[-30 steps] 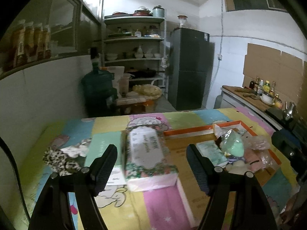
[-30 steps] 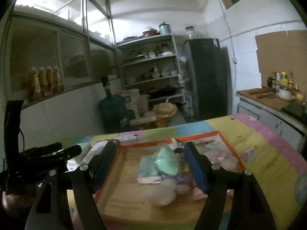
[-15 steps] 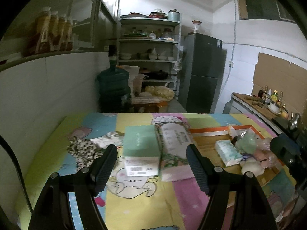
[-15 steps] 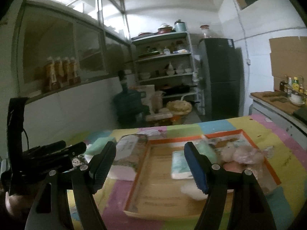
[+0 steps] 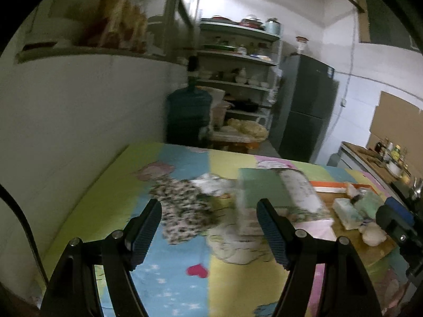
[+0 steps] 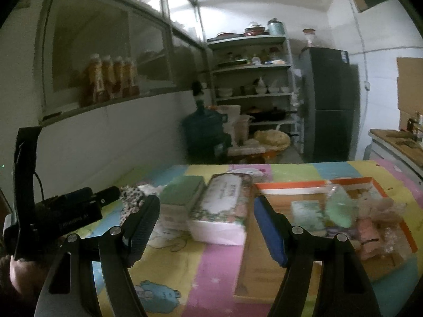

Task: Organize soft objects
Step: 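Grasp the leopard-print cloth with the left tool while the right tool approaches the pile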

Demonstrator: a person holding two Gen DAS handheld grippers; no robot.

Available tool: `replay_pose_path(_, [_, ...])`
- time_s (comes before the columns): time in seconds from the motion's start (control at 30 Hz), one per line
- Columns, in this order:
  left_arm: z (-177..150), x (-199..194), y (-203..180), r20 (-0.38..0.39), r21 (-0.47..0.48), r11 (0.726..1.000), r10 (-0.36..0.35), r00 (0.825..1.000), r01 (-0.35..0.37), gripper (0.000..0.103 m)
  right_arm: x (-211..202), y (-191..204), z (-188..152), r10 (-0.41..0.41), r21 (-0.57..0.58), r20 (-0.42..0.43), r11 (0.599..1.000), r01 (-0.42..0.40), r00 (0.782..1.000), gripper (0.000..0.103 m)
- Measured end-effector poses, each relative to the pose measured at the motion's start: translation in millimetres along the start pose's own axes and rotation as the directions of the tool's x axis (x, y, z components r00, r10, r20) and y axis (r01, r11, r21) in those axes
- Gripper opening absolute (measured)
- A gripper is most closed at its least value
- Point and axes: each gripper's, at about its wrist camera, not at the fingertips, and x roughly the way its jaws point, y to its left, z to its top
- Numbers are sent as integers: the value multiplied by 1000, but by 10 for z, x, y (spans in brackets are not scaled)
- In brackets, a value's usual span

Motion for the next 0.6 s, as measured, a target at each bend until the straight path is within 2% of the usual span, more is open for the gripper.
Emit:
replay_pose_path(0.17, [-33, 92, 253, -31, -47, 999, 23, 999, -24, 74, 129, 150, -27, 28, -16, -25, 999, -29, 999, 75])
replay_pose_path(0.37, [-59, 366, 396, -105, -94, 996, -9, 994, -1, 74, 257, 228, -45, 47, -22, -49, 999, -48, 998, 75])
replay_pose_path(0.6, [-73, 873, 451, -224, -147, 989, -43, 974, 10, 74, 355, 144, -53, 43, -9, -64, 999, -44, 997, 75])
